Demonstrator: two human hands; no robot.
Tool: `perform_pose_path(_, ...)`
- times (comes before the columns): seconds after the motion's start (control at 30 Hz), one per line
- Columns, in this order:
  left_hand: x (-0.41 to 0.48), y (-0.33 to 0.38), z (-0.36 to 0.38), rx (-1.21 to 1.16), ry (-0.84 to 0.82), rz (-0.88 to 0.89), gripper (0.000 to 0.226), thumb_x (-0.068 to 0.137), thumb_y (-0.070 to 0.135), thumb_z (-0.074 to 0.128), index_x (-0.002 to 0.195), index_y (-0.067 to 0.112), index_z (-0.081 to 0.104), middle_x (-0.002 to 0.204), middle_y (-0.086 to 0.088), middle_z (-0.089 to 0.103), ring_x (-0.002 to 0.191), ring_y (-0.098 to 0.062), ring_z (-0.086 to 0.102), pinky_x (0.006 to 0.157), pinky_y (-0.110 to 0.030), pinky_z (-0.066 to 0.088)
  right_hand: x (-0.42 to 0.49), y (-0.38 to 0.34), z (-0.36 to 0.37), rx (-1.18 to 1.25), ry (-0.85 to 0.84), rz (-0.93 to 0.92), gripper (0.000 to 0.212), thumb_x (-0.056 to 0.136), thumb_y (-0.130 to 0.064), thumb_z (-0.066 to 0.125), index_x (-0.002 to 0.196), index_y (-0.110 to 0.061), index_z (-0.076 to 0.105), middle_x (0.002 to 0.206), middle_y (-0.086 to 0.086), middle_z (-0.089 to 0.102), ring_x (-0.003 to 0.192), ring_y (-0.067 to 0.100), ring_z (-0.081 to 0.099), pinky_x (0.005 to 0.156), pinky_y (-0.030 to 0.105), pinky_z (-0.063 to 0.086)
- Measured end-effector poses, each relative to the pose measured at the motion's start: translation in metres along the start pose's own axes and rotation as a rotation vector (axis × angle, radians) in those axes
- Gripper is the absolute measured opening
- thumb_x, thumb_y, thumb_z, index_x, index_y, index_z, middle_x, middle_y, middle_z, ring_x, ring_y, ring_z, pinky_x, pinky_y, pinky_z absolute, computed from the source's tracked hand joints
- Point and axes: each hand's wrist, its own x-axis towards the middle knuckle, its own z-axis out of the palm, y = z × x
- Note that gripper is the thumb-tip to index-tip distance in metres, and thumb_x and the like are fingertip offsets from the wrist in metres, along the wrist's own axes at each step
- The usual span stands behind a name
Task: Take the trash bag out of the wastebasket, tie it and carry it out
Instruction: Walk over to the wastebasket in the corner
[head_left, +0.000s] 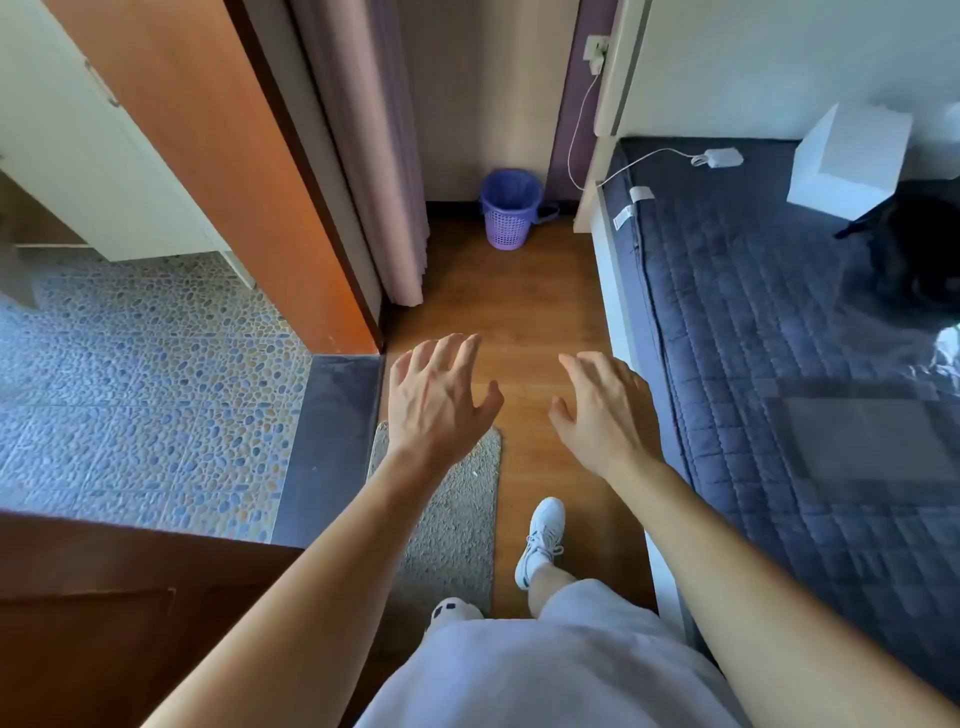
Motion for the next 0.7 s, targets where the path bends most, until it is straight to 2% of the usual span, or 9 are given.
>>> perform_pose_path(0.3, 0.121, 0.027, 0.035, 0.056, 0.026, 0.098, 0.058, 0.084, 0.050, 0.050, 0.135, 0.022, 0.050, 0.132, 0.000, 0.060, 0.119, -0.025, 0.054, 0.098, -0.046, 0.041, 0.100, 0.065, -0.006, 0.044, -0.031, 0.056, 0.052, 0.085, -0.040, 0.041, 0.132, -0.018, 0.048, 0.124, 0.009, 0.057, 0.111, 0.031, 0.058, 0.092, 0.052, 0.050)
perform_pose_path(0.57, 0.221, 0.060, 0.057, 0.048, 0.034, 0.047, 0.057, 0.081, 0.049, 0.054, 0.132, 0.022, 0.053, 0.128, 0.000, 0.062, 0.115, -0.025, 0.055, 0.096, -0.046, 0.043, 0.192, 0.120, -0.018, 0.127, -0.016, 0.040, 0.055, 0.084, -0.037, 0.039, 0.131, -0.011, 0.053, 0.122, 0.014, 0.057, 0.109, 0.036, 0.058, 0.091, 0.056, 0.048)
perform_pose_path(0.7, 0.252, 0.067, 0.066, 0.043, 0.006, 0.012, 0.057, 0.081, 0.049, 0.054, 0.131, 0.023, 0.053, 0.128, 0.000, 0.062, 0.116, -0.026, 0.055, 0.097, -0.046, 0.043, 0.226, 0.139, -0.016, 0.130, -0.053, 0.047, 0.054, 0.085, -0.039, 0.039, 0.133, -0.015, 0.049, 0.124, 0.012, 0.057, 0.111, 0.034, 0.057, 0.093, 0.054, 0.049)
